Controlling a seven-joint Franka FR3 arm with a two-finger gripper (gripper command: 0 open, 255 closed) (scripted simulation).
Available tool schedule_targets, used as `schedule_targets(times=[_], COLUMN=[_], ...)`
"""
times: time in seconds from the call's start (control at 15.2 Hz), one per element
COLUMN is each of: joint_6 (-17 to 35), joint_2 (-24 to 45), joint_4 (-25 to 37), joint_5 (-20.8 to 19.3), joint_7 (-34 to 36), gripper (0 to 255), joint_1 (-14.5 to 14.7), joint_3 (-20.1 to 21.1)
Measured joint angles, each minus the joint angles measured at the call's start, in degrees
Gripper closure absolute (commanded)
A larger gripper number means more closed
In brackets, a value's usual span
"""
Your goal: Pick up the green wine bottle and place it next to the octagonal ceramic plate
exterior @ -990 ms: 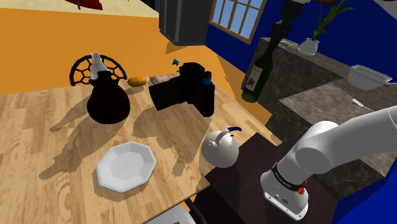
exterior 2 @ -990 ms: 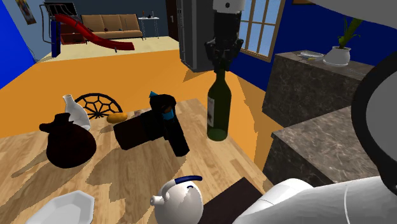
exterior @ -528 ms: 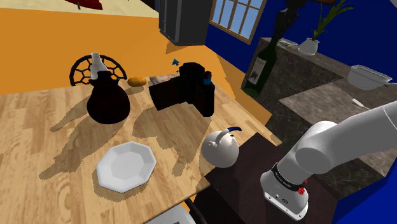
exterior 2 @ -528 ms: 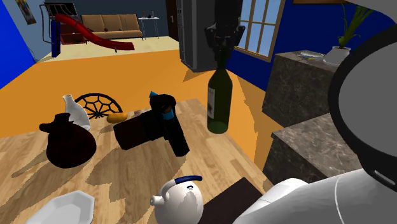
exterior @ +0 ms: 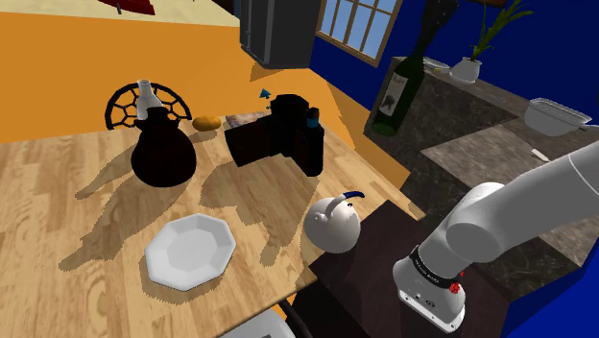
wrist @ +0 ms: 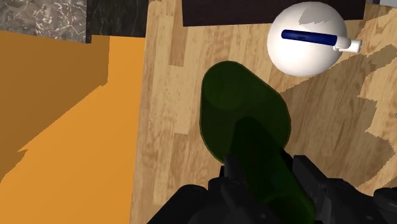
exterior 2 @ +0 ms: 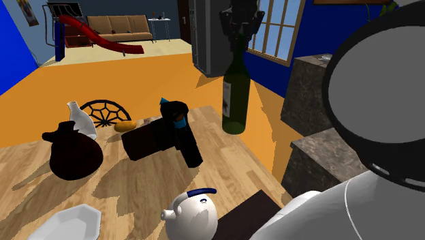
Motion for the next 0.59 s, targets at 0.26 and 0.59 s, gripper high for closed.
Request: schedule_targets(times=[0.26, 0.59], joint_6=[-3.7, -8.7], joint_2=[2.6, 6.8], joint_4=[6.3, 15.3], joint_5=[0.6, 1.5], joint_7=[-0.6, -1.7], gripper=[255, 255], joint_1=[0.1, 0.2], joint_3=[-0.4, -1.3])
